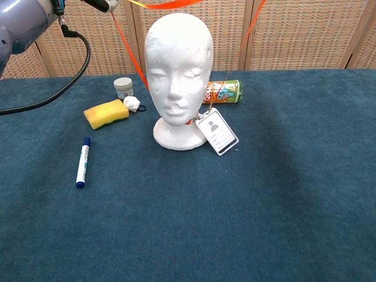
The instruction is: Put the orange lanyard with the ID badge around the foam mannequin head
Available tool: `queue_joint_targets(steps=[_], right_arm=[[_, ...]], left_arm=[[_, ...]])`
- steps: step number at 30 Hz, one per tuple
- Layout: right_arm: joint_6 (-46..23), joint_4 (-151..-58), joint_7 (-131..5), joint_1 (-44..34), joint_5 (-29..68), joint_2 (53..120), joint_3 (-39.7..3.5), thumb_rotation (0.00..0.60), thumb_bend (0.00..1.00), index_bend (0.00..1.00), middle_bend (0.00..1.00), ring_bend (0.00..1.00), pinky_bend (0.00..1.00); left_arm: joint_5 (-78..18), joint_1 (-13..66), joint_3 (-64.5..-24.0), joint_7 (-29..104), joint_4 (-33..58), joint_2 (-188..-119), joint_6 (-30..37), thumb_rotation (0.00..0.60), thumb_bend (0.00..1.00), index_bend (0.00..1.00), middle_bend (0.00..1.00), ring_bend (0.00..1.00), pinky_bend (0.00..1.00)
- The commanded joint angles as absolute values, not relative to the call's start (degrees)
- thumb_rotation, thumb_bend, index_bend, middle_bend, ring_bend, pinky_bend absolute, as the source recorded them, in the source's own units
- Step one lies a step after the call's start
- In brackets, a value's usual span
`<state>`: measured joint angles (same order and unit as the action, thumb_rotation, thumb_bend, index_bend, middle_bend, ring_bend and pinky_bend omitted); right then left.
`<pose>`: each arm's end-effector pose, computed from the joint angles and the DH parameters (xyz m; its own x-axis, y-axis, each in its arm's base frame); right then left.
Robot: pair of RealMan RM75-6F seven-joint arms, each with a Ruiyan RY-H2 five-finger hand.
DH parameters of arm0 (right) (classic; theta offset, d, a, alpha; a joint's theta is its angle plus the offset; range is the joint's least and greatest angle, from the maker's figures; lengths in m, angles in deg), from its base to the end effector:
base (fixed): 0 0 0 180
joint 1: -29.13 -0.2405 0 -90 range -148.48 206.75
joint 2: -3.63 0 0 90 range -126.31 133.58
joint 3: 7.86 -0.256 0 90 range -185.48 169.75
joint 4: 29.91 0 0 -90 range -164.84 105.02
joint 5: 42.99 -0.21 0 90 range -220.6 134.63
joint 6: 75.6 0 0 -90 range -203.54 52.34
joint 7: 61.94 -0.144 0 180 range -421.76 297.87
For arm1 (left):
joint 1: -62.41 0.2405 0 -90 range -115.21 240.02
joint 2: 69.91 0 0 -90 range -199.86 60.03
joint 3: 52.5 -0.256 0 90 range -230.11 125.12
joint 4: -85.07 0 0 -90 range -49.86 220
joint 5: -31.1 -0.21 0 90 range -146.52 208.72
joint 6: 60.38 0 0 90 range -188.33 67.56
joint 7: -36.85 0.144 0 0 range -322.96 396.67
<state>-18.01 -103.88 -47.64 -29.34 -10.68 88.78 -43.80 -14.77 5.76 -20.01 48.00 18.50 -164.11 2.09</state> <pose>-0.0646 -0.4839 0.1154 -0.0923 0.0741 0.9930 -0.9951 -0.0433 -0.0893 -0.0774 0.4716 0.0731 -0.0044 -0.1361 0.9907 0.9940 -0.1091 -0.0106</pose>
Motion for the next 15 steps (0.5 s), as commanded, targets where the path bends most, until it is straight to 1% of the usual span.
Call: queue_joint_targets(steps=[1, 2, 3, 4, 5, 6, 7, 8, 15], right_arm=[[-19.16, -101.6, -48.02, -29.99, -10.98, 89.64, -43.17, 0.6, 0.49, 0.74, 0.07, 0.0, 0.02], [-19.58, -100.43, -47.6, -30.27, -11.49, 90.04, -42.8, 0.6, 0.49, 0.73, 0.07, 0.0, 0.02], [-21.79, -99.31, -46.33, -30.43, -12.96, 90.15, -41.69, 0.6, 0.44, 0.62, 0.06, 0.0, 0.01], [-23.22, -99.04, -45.68, -30.56, -13.94, 89.84, -41.32, 0.6, 0.31, 0.43, 0.04, 0.0, 0.01], [-24.17, -98.89, -45.31, -30.65, -14.67, 89.55, -41.12, 0.6, 0.22, 0.29, 0.03, 0.0, 0.0], [-24.59, -98.64, -45.28, -30.71, -15.1, 89.45, -41.06, 0.6, 0.08, 0.11, 0.01, 0.0, 0.0], [-24.57, -98.34, -45.57, -30.71, -15.18, 89.53, -41.08, 0.6, 0.0, 0.02, 0.0, 0.0, 0.0], [-24.46, -98.05, -45.98, -30.68, -15.14, 89.68, -41.1, 0.6, 0.0, 0.0, 0.0, 0.0, 0.0], [-23.17, -98.39, -46.71, -30.29, -14.01, 89.21, -40.55, 0.6, 0.0, 0.0, 0.0, 0.0, 0.0]], left_arm=[[-14.02, 5.37, -20.31, 47.23, 21.28, -165.55, 1.25, 0.6, 0.72, 0.86, 0.0, 0.0, 0.0], [-13.73, 5.21, -20.43, 47.26, 22.38, -166.06, 0.95, 0.6, 0.7, 0.82, 0.0, 0.0, 0.0], [-12.9, 5.26, -21.56, 48.12, 22.97, -165.8, -1.95, 0.6, 0.59, 0.66, 0.0, 0.0, 0.0], [-12.27, 5.33, -21.98, 48.78, 22.86, -165.24, -3.48, 0.6, 0.47, 0.49, 0.0, 0.0, 0.0], [-11.85, 5.39, -22.16, 49.19, 22.62, -164.77, -4.34, 0.6, 0.25, 0.24, 0.0, 0.0, 0.0], [-11.72, 5.46, -22.19, 49.16, 22.46, -164.48, -4.71, 0.6, 0.08, 0.05, 0.0, 0.0, 0.0], [-11.74, 5.61, -22.08, 48.56, 22.29, -164.31, -4.91, 0.6, 0.02, 0.0, 0.0, 0.0, 0.0], [-11.87, 5.83, -21.97, 47.73, 22.11, -164.14, -5.14, 0.6, 0.0, 0.0, 0.0, 0.0, 0.0], [-13.08, 7.8, -23.19, 45.86, 18.47, -160.19, -7.71, 0.6, 0.0, 0.0, 0.0, 0.0, 0.0]])
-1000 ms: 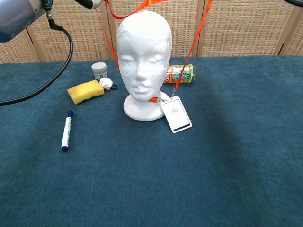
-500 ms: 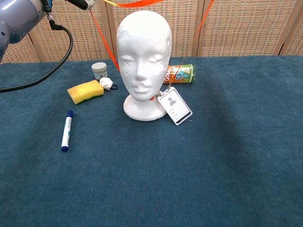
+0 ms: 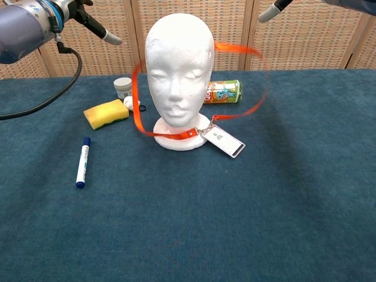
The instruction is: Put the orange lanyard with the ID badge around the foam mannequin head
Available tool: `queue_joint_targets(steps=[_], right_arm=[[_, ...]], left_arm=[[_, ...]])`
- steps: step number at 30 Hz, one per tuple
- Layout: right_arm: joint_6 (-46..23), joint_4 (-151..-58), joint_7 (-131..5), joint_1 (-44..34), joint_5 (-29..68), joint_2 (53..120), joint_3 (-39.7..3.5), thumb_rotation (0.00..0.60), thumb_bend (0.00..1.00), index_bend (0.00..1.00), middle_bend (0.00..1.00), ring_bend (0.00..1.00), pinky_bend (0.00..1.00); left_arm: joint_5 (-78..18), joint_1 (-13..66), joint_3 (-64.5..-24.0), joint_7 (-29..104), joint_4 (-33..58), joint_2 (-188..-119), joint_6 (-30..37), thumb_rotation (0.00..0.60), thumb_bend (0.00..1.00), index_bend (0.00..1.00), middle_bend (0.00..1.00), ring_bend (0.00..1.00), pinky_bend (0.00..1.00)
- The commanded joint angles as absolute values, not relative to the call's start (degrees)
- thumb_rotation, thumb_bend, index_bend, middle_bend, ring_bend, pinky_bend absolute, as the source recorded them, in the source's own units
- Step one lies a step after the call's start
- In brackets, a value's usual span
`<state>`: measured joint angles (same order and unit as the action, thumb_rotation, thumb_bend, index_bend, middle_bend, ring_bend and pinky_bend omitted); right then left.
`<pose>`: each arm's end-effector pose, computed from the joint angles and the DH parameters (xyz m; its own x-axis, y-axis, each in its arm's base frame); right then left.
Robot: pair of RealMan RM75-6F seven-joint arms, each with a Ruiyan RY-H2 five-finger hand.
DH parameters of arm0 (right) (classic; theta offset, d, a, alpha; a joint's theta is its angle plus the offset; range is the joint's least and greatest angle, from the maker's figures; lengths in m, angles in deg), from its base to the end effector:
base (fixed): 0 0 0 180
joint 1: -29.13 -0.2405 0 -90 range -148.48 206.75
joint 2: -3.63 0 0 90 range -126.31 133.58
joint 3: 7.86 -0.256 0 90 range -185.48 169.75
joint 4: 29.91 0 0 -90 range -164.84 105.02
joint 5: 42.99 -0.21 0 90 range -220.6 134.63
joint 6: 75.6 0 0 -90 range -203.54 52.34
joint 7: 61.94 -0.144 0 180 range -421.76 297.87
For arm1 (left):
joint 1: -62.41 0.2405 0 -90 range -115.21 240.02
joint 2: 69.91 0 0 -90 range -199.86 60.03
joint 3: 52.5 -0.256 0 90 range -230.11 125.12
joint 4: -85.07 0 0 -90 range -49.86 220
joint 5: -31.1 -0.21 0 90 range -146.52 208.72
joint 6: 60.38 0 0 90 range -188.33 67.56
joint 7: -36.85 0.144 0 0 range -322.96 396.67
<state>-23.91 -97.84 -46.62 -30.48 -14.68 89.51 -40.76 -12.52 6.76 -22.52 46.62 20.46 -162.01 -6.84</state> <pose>-0.0874 -0.4957 0.1017 -0.0333 0.0015 0.9994 -0.9991 0.0257 -0.0333 -0.1027 0.4776 0.0636 0.0418 -0.0030 0.9991 0.9964 -0.0744 -0.0419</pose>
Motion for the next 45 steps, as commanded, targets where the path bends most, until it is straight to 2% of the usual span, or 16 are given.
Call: queue_joint_targets(steps=[1, 7, 11, 12, 14, 15, 17, 19, 21, 22, 25, 31, 35, 39, 45], right_arm=[[-22.72, -98.8, -46.75, -30.13, -13.58, 89.02, -40.42, 0.6, 0.0, 0.0, 0.0, 0.0, 0.0], [-19.67, -102.19, -46.35, -28.61, -11.53, 87.4, -39.43, 0.6, 0.0, 0.0, 0.0, 0.0, 0.0], [-16.52, -106.64, -46.02, -25.74, -8.48, 84.95, -37.5, 0.6, 0.03, 0.0, 0.0, 0.0, 0.0], [-15.97, -107.41, -46.12, -25.16, -7.88, 84.52, -37.16, 0.6, 0.09, 0.0, 0.0, 0.0, 0.0], [-14.8, -109.08, -46.65, -23.65, -6.64, 83.58, -36.4, 0.6, 0.3, 0.0, 0.07, 0.0, 0.0], [-13.73, -110.71, -47.46, -22.11, -5.31, 82.66, -35.71, 0.6, 0.43, 0.0, 0.16, 0.03, 0.01], [-11.49, -112.55, -48.37, -19.31, -2.96, 81.23, -34.06, 0.6, 0.56, 0.0, 0.32, 0.13, 0.1], [-8.86, -115.52, -50.29, -15.11, 0.87, 78.86, -31.46, 0.6, 0.69, 0.0, 0.48, 0.29, 0.33], [-8.39, -116.7, -51.38, -13.11, 2.53, 77.53, -30.24, 0.6, 0.79, 0.0, 0.59, 0.4, 0.54], [-8.21, -117.09, -51.66, -12.25, 3.24, 76.97, -29.6, 0.6, 0.84, 0.0, 0.63, 0.44, 0.62], [-9.14, -118.52, -52.35, -9.46, 5.53, 74.69, -26.75, 0.6, 0.92, 0.02, 0.67, 0.51, 0.74], [-13.68, -120.73, -54.69, -5.25, 9.48, 70.92, -21.24, 0.6, 0.96, 0.06, 0.7, 0.54, 0.78], [-17.03, -120.34, -58.6, -3.75, 16.97, 69.57, -17.68, 0.6, 0.96, 0.08, 0.7, 0.54, 0.78], [-18.68, -118.94, -60.25, -3.6, 23.55, 70.56, -15.04, 0.6, 0.96, 0.1, 0.7, 0.54, 0.78], [-22.25, -116.66, -59.41, -5.39, 26.98, 74.03, -13.48, 0.6, 0.97, 0.11, 0.7, 0.55, 0.78]], left_arm=[[-13.37, 8.18, -23.38, 45.63, 17.7, -159.51, -7.81, 0.6, 0.0, 0.0, 0.0, 0.0, 0.0], [-15.11, 10.3, -24.47, 43.55, 14.32, -156.08, -8.44, 0.6, 0.0, 0.0, 0.0, 0.0, 0.0], [-18.6, 13.41, -26.16, 41.86, 11.26, -153.26, -5.85, 0.6, 0.0, 0.0, 0.0, 0.0, 0.0], [-19.22, 13.99, -26.51, 41.64, 10.69, -152.71, -5.38, 0.6, 0.0, 0.0, 0.0, 0.0, 0.0], [-20.44, 15.25, -27.29, 41.38, 9.56, -151.63, -4.21, 0.6, 0.0, 0.0, 0.0, 0.0, 0.0], [-21.84, 16.79, -28.26, 41.22, 8.19, -150.36, -2.7, 0.6, 0.0, 0.0, 0.0, 0.0, 0.0], [-23.81, 19.56, -29.94, 41.13, 5.72, -148.13, -0.19, 0.6, 0.0, 0.0, 0.0, 0.0, 0.0], [-26.96, 24.09, -32.52, 41.45, 0.81, -144.47, 4.56, 0.6, 0.0, 0.0, 0.0, 0.0, 0.0], [-28.25, 26.31, -33.72, 41.98, -1.75, -142.61, 6.93, 0.6, 0.0, 0.0, 0.0, 0.0, 0.0], [-28.74, 27.34, -34.29, 42.41, -2.84, -141.83, 8.09, 0.6, 0.0, 0.0, 0.0, 0.0, 0.0], [-29.9, 31.05, -36.18, 43.33, -6.67, -139.56, 11.97, 0.6, 0.0, 0.0, 0.0, 0.0, 0.0], [-31.15, 38.06, -40.2, 46.41, -12.82, -136.57, 19.15, 0.6, 0.0, 0.0, 0.0, 0.0, 0.0], [-31.26, 41.39, -41.83, 48.35, -15.04, -136.24, 22.89, 0.6, 0.0, 0.0, 0.0, 0.0, 0.0], [-32.18, 43.98, -43.15, 48.69, -16.75, -135.75, 25.16, 0.6, 0.01, 0.0, 0.0, 0.0, 0.0], [-34.96, 46.68, -44.83, 47.45, -17.86, -135.63, 26.81, 0.6, 0.01, 0.0, 0.0, 0.0, 0.0]])
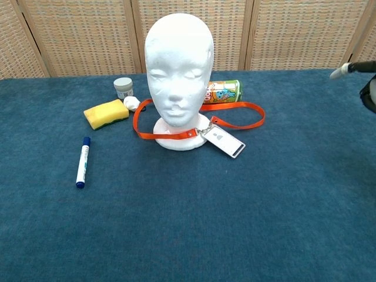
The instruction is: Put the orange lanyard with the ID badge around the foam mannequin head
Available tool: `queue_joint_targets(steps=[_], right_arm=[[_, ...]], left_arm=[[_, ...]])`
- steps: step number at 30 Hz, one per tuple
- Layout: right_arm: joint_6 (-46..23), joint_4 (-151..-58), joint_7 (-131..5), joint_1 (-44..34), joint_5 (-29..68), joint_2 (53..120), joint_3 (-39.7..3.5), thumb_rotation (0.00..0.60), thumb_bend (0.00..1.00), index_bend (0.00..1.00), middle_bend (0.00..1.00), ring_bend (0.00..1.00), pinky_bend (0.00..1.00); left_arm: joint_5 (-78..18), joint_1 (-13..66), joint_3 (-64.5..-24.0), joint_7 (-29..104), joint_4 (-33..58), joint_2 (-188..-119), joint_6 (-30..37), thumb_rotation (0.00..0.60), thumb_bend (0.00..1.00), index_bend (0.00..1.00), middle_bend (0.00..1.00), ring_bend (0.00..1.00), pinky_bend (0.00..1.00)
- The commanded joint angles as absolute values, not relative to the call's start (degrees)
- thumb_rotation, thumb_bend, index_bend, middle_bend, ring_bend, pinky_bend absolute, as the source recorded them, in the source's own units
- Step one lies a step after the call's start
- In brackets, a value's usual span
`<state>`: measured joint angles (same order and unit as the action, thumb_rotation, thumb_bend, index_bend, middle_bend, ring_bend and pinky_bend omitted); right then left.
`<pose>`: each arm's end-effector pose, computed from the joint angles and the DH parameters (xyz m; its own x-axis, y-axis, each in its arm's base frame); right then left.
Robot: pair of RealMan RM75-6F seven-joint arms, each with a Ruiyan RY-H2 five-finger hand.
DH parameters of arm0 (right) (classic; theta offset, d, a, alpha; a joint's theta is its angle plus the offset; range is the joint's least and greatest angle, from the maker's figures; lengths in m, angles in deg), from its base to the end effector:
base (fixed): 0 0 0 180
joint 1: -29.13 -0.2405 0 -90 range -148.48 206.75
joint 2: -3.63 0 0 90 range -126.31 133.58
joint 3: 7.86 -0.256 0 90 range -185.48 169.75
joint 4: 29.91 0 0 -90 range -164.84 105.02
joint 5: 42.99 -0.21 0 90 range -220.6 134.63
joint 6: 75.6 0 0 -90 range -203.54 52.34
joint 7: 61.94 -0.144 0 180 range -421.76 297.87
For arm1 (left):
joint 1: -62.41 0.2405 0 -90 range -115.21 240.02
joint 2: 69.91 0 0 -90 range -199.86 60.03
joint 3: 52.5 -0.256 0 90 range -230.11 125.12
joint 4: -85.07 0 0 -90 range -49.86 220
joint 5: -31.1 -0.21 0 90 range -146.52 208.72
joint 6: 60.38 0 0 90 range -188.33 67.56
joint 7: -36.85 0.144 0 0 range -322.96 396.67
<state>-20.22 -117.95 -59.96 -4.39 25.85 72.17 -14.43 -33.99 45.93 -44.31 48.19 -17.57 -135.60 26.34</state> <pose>-0.2446 -0.3336 0.0969 0.4027 -0.2655 0.8760 -0.9128 -0.1882 0.3625 -0.2689 0.2477 0.1634 0.3363 -0.1084 0.9355 0.9370 0.1379 -0.3208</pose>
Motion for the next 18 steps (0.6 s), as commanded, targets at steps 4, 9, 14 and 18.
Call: queue_joint_targets(steps=[4, 9, 14, 18], right_arm=[[-24.03, -116.32, -57.05, -6.84, 27.2, 75.92, -13.36, 0.6, 0.97, 0.11, 0.7, 0.55, 0.78], [-26.23, -116.5, -53.31, -9.09, 26.63, 79.15, -13.61, 0.6, 0.97, 0.11, 0.7, 0.55, 0.78], [-28.32, -117.02, -51.45, -10.58, 26.26, 80.43, -13.39, 0.6, 0.97, 0.11, 0.7, 0.55, 0.78], [-29.28, -116.35, -49.15, -11.64, 25.25, 82.76, -13.22, 0.6, 0.97, 0.11, 0.7, 0.55, 0.78]], left_arm=[[-36.24, 47.5, -45.22, 46.31, -17.83, -135.83, 26.74, 0.6, 0.01, 0.0, 0.0, 0.0, 0.0], [-37.39, 47.99, -45.19, 45.75, -17.8, -135.83, 26.19, 0.6, 0.01, 0.0, 0.0, 0.0, 0.0], [-37.02, 48.16, -44.66, 45.35, -17.51, -135.84, 25.25, 0.6, 0.01, 0.0, 0.0, 0.0, 0.0], [-37.18, 48.29, -44.34, 45.35, -17.26, -136.03, 24.76, 0.6, 0.01, 0.0, 0.0, 0.0, 0.0]])
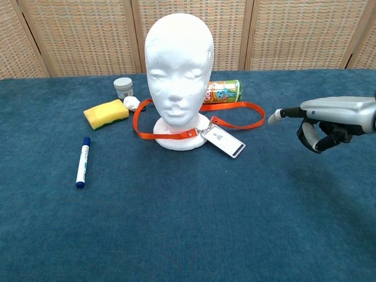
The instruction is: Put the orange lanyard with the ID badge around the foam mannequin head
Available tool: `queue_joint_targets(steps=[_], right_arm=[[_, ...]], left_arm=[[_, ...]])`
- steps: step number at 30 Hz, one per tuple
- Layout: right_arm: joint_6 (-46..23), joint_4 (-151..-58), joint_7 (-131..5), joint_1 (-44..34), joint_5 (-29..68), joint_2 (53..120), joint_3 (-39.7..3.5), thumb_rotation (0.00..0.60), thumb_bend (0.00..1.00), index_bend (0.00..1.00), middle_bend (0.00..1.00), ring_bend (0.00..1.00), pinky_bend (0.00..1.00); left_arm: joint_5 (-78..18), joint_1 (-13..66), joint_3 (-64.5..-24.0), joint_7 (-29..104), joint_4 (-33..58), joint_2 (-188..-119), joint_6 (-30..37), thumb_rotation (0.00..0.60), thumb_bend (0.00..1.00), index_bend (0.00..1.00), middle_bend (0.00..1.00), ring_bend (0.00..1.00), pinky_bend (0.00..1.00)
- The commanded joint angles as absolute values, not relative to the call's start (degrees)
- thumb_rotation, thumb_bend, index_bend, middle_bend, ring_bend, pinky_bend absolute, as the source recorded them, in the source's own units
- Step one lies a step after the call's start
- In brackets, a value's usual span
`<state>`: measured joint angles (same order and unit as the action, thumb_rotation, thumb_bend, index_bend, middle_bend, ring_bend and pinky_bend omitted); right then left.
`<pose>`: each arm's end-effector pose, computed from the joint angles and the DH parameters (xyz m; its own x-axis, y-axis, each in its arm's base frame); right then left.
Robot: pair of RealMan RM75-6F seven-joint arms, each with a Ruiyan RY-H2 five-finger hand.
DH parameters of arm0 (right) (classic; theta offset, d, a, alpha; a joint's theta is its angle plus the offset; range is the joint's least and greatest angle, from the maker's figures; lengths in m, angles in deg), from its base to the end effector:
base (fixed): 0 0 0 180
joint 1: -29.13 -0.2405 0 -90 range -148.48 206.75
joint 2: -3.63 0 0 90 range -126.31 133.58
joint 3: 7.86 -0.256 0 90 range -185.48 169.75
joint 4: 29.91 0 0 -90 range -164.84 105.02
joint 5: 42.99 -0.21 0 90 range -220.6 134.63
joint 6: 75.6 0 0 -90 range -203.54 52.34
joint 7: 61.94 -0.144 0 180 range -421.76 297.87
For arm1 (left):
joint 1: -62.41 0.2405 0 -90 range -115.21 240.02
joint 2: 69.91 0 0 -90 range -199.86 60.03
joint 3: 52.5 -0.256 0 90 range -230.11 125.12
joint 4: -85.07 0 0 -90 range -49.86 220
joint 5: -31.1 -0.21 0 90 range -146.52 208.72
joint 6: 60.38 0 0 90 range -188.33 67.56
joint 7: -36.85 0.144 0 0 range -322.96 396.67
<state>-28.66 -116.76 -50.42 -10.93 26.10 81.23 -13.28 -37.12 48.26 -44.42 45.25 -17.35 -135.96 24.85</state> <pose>-0.1990 -0.3329 0.0189 0.5211 -0.3788 0.7648 -0.8390 -0.3918 0.3776 -0.2721 0.2377 0.1568 0.2921 -0.0831 0.9528 0.9525 0.1150 -0.2820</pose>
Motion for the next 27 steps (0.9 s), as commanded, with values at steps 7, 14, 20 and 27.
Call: queue_joint_targets(steps=[7, 14, 20, 27], right_arm=[[-29.58, -114.74, -45.08, -13.53, 21.51, 87.09, -14.32, 0.6, 0.97, 0.11, 0.7, 0.55, 0.78], [-30.46, -112.45, -40.45, -16.12, 16.16, 91.76, -15.25, 0.6, 0.97, 0.11, 0.7, 0.54, 0.78], [-30.21, -111.23, -39.22, -17.0, 13.56, 93.89, -15.77, 0.6, 0.97, 0.11, 0.7, 0.55, 0.78], [-31.03, -110.52, -38.51, -18.5, 11.45, 95.54, -16.17, 0.6, 0.97, 0.11, 0.7, 0.55, 0.78]], left_arm=[[-37.22, 48.58, -43.74, 45.84, -16.96, -136.3, 24.49, 0.6, 0.01, 0.0, 0.0, 0.0, 0.0], [-37.19, 48.8, -43.28, 46.0, -16.79, -136.42, 23.89, 0.6, 0.01, 0.0, 0.0, 0.0, 0.0], [-37.05, 48.96, -42.94, 45.93, -16.7, -136.35, 23.52, 0.6, 0.01, 0.0, 0.0, 0.0, 0.0], [-37.02, 49.06, -42.62, 46.08, -16.64, -136.42, 22.99, 0.6, 0.01, 0.0, 0.0, 0.0, 0.0]])
